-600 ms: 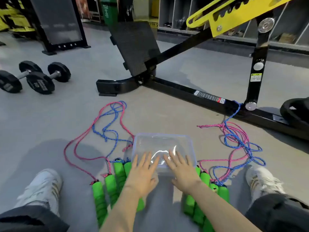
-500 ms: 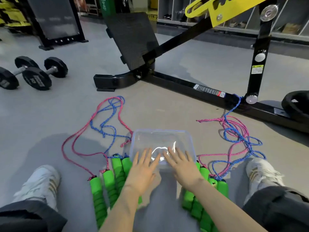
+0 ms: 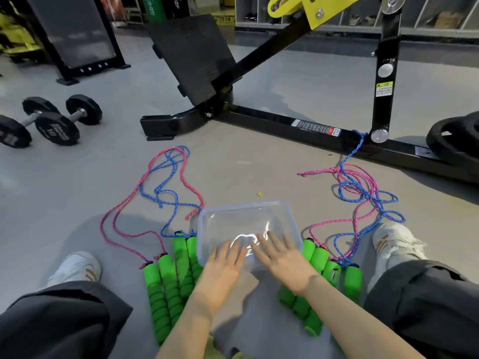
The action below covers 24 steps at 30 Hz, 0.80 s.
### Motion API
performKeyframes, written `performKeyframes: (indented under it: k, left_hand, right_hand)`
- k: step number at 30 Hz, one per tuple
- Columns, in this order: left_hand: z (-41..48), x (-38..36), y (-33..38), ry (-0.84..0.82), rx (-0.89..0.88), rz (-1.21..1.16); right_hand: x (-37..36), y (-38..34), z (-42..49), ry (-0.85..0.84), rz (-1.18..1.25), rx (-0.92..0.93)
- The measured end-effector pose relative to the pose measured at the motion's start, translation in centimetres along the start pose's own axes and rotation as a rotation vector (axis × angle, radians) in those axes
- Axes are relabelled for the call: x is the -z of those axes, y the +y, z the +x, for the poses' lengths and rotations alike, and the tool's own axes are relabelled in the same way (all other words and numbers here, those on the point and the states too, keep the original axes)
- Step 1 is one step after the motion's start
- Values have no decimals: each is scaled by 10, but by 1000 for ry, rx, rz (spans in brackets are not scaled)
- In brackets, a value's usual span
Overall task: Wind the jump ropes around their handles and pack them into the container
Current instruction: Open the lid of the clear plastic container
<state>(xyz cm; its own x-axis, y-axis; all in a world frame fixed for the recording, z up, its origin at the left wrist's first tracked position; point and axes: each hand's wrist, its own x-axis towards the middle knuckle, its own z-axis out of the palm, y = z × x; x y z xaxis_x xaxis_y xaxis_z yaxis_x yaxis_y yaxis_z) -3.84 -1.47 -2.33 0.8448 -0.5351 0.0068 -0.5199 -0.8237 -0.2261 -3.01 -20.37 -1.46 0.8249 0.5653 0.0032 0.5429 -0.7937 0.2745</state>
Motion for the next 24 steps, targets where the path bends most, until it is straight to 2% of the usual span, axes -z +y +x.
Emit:
performKeyframes:
  k: [6, 12, 15, 17, 19, 22, 24]
  left_hand:
    - [-1, -6, 4, -64, -6, 161]
    - [10, 2, 11, -147, 72, 123]
    - [13, 7, 12, -217, 96, -38]
    - [8, 35, 13, -284, 81, 29]
    - [5, 34, 12, -257, 0, -4]
    - [-4, 28, 1, -162, 79, -168]
    - [-9, 20, -10, -142, 108, -292]
  right_hand:
    - [1, -3, -1, -7, -28, 51]
    - [0, -5, 4, -24, -93, 89]
    - [-4, -2, 6, -10, -74, 82]
    - [-5, 2, 7, -29, -51, 78]
    - [-5, 5, 5, -19, -22, 118]
    - [-6, 18, 1, -41, 61, 162]
    - [4, 30, 1, -121, 55, 110]
